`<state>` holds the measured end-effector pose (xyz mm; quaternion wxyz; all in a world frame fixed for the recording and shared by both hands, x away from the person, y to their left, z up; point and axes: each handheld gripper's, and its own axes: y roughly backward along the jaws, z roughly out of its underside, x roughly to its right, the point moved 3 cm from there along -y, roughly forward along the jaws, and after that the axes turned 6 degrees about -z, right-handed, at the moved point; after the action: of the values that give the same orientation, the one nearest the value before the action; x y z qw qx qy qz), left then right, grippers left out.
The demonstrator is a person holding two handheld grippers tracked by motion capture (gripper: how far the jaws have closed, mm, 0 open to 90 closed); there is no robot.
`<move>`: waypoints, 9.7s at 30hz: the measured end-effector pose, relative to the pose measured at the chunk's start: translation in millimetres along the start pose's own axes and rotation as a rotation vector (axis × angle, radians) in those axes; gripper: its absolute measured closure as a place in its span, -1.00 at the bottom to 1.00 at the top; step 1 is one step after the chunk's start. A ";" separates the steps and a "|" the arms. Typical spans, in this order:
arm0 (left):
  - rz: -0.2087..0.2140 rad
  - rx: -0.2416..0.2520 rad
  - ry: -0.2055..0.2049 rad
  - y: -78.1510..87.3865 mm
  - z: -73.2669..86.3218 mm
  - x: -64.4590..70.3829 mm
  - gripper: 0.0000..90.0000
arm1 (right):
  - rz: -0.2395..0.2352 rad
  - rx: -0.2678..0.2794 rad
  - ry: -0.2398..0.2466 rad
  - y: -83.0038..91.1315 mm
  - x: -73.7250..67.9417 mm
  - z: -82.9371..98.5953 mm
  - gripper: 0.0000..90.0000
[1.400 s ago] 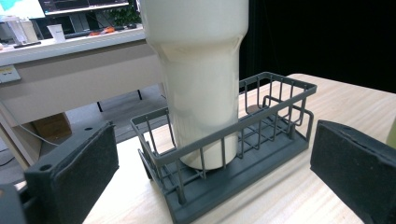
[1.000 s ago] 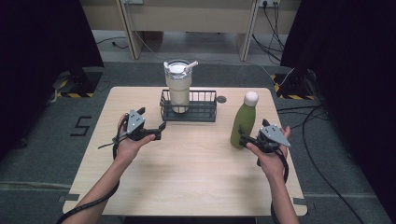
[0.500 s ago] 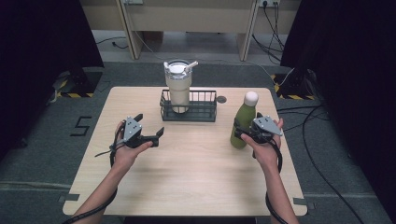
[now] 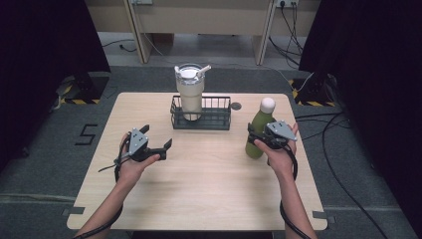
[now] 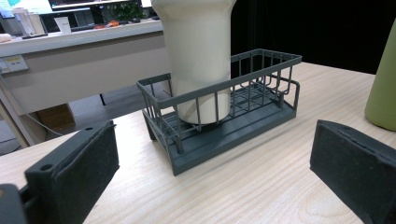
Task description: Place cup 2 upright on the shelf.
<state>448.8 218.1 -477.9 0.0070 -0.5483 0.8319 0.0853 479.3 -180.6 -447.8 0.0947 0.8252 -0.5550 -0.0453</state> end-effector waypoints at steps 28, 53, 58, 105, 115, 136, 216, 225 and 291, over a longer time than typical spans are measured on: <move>-0.003 -0.004 0.019 0.4 2.5 -1.5 -0.99 | -0.013 0.028 -0.017 1.6 -7.3 -13.9 -0.49; -0.009 -0.007 0.027 0.1 3.7 -2.8 -0.99 | -0.023 0.093 -0.021 1.1 -17.4 -43.2 -0.49; -0.008 -0.007 0.027 0.2 3.7 -2.7 -0.99 | -0.027 0.100 -0.018 -0.4 -19.5 -48.3 -0.49; -0.009 -0.008 0.040 0.0 4.0 -3.8 -0.98 | -0.040 0.166 -0.010 -12.0 -29.3 -90.7 -0.49; -0.010 -0.006 0.042 0.0 3.8 -4.3 -0.98 | -0.043 0.177 -0.016 -15.9 -32.3 -98.9 -0.49; -0.016 -0.003 0.047 0.8 3.2 -7.7 -0.97 | -0.067 0.191 -0.018 -33.5 -42.9 -115.4 -0.49; -0.025 -0.004 0.065 1.5 4.9 -12.9 -0.97 | -0.085 0.167 -0.058 -111.4 -60.5 -149.2 -0.49; -0.026 -0.005 0.065 1.4 5.3 -13.2 -0.97 | -0.080 0.151 -0.067 -120.2 -59.7 -146.8 -0.49; -0.024 -0.014 0.071 0.7 8.7 -13.2 -0.96 | -0.044 0.050 -0.081 -162.4 -58.9 -117.0 -0.49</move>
<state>452.7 231.7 -485.0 -0.0252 -0.5609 0.8244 0.0717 625.4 -54.3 -368.8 0.0507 0.8368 -0.5410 -0.0669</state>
